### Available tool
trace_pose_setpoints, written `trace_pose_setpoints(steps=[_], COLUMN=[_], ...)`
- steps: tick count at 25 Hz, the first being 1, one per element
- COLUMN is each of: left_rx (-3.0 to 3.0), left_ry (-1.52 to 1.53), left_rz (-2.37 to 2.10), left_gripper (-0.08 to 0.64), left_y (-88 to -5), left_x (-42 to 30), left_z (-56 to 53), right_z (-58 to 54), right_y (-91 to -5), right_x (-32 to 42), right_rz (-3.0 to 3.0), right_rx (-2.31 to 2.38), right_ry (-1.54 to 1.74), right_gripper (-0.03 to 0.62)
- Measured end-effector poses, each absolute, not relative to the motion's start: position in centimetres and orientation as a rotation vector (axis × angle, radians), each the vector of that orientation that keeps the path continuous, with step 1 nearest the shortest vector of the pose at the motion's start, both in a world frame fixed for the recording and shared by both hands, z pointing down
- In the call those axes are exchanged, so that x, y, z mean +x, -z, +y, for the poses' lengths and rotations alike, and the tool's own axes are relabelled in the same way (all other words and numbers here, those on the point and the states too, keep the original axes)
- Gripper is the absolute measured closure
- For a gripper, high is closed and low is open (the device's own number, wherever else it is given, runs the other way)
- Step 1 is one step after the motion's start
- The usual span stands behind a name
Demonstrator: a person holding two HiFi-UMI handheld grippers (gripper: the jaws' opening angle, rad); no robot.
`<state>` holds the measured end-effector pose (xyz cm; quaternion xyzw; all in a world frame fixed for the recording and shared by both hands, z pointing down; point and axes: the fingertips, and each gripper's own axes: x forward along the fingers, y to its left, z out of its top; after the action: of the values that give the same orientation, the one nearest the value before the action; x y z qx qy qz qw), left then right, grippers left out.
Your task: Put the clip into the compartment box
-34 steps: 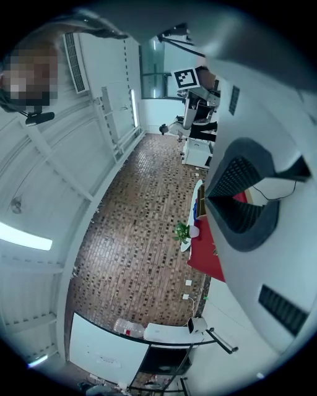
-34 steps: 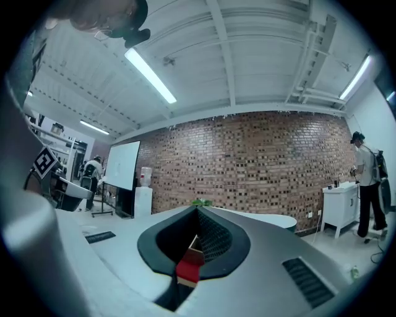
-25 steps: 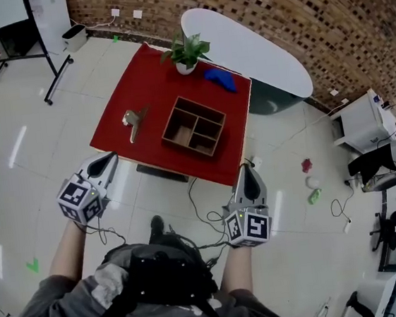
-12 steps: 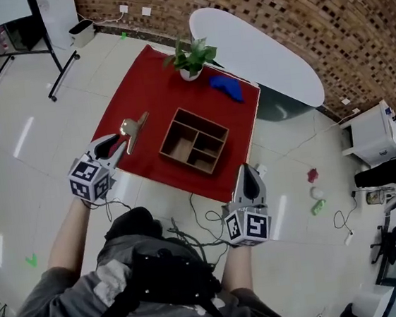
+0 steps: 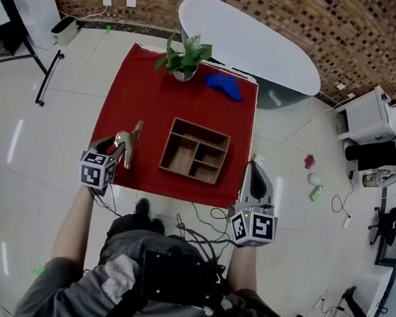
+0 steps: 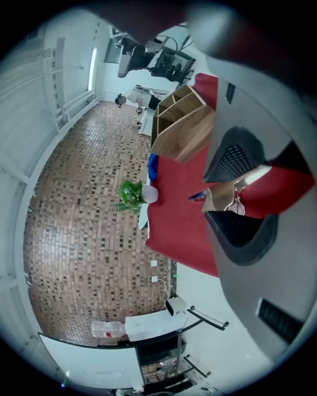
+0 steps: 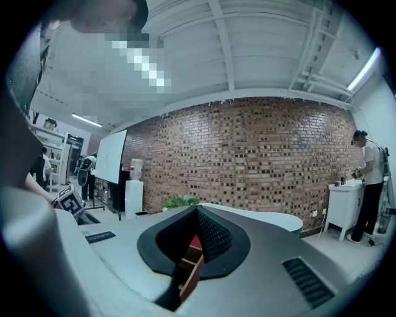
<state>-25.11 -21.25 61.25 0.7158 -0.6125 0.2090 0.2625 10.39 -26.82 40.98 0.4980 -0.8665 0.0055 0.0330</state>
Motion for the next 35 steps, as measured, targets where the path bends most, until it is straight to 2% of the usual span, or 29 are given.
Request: trace_pose_setpoints(steps=[12, 14, 19, 24, 35], left_rx=[1.895, 1.894, 1.888, 1.894, 2.002], left_ry=[-0.643, -0.627, -0.58, -0.484, -0.33], left_rz=[-1.366, -1.317, -1.237, -1.173, -1.168], left_gripper=[0.379, 0.416, 0.436, 0.502, 0.526], left_y=[-65.7, -66.2, -66.0, -64.6, -60.0], left_x=[-27.0, -26.7, -26.7, -26.1, -23.6], left_z=[-26.6, -26.9, -27.1, -27.0, -26.6], right_z=[-31.1, -31.4, -31.2, -31.0, -31.2], right_y=[-42.7, -43.3, -43.6, -43.5, -43.4], right_x=[7.1, 7.1, 6.4, 6.1, 6.4], right_rz=[-2.573, -2.565, -2.535, -2.511, -2.547], right_rx=[1.623, 1.634, 1.668, 1.702, 1.667], right_ry=[-0.038, -0.04, -0.052, -0.052, -0.043], right_gripper=[0.572, 0.574, 0.574, 0.574, 0.572])
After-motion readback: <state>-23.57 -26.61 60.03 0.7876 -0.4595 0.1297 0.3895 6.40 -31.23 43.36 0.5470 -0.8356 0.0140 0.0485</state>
